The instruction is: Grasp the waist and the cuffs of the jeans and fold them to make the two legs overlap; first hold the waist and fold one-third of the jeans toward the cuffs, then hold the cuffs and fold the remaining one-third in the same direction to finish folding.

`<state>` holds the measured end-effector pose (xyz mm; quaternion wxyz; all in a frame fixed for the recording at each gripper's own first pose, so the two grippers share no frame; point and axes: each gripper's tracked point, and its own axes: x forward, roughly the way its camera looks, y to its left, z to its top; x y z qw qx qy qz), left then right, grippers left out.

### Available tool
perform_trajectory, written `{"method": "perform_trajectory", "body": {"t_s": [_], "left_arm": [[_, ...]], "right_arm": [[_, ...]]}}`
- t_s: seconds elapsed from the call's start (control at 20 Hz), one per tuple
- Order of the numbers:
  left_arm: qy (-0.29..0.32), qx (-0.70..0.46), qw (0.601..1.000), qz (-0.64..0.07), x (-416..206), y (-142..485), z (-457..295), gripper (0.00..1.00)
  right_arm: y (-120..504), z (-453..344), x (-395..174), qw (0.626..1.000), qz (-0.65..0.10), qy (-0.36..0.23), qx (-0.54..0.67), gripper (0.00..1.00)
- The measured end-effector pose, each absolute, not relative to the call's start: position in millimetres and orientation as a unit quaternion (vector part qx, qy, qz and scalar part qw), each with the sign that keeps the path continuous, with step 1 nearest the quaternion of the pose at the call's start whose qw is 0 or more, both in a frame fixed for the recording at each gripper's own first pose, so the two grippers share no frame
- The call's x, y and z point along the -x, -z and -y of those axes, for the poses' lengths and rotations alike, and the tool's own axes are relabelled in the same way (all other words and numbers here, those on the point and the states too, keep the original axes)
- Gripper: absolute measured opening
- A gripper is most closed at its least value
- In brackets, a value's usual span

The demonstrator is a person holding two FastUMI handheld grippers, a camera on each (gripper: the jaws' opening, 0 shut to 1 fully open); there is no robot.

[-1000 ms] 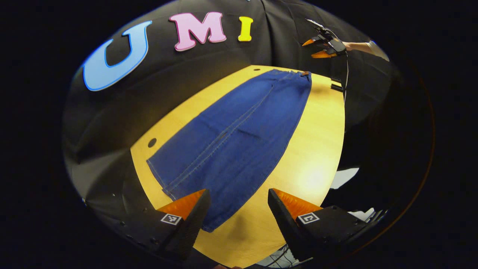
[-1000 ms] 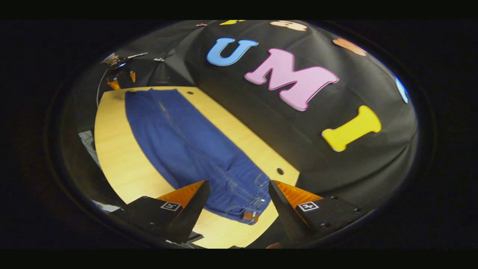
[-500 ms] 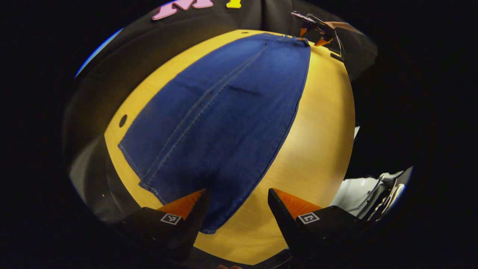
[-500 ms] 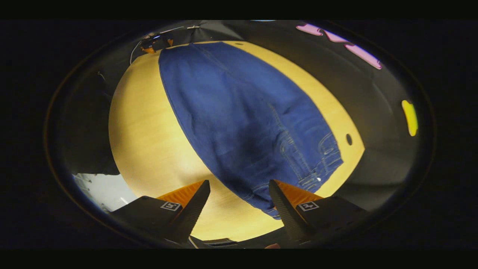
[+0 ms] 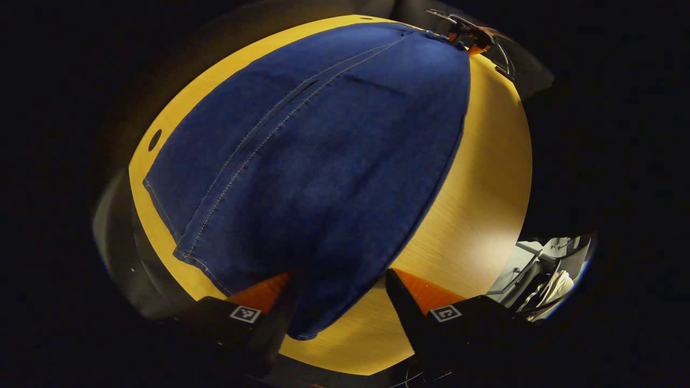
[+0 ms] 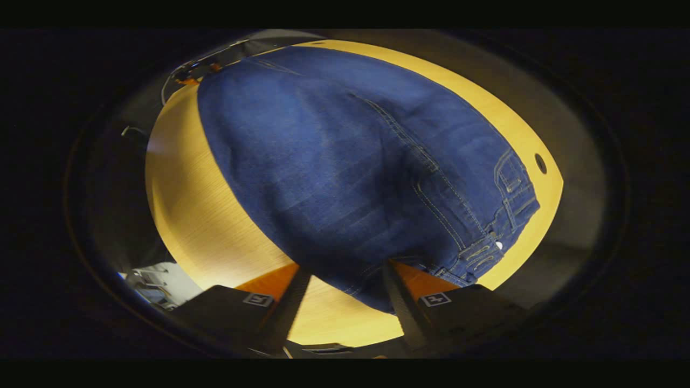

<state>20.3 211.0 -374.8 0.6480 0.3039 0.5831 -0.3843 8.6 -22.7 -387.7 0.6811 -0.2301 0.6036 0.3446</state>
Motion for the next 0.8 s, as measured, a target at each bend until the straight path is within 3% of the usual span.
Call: {"method": "perform_trajectory", "body": {"t_s": [0.15, 0.25, 0.3, 0.5, 0.8], "left_arm": [[0.352, -0.288, 0.677, -0.578, -40.0, 374.6, -212.6, 0.44], [0.341, -0.288, 0.686, -0.575, -41.9, 377.1, -214.8, 0.08], [0.329, -0.286, 0.696, -0.57, -44.9, 375.3, -213.8, 0.06], [0.29, -0.253, 0.73, -0.565, -43.8, 368.6, -208.1, 0.06], [0.249, -0.166, 0.788, -0.538, -79.1, 321.7, -209.0, 0.06]], "right_arm": [[387.7, 29.4, -26.8, 0.713, -0.607, -0.285, 0.204, 0.58], [388.4, 28.3, -30.2, 0.732, -0.604, -0.255, 0.186, 0.23], [384.6, 28.4, -30.6, 0.737, -0.599, -0.247, 0.19, 0.06], [378.2, 26.5, -32.9, 0.762, -0.583, -0.22, 0.176, 0.06], [318.2, 23.8, -67.0, 0.822, -0.524, -0.184, 0.123, 0.06]]}}
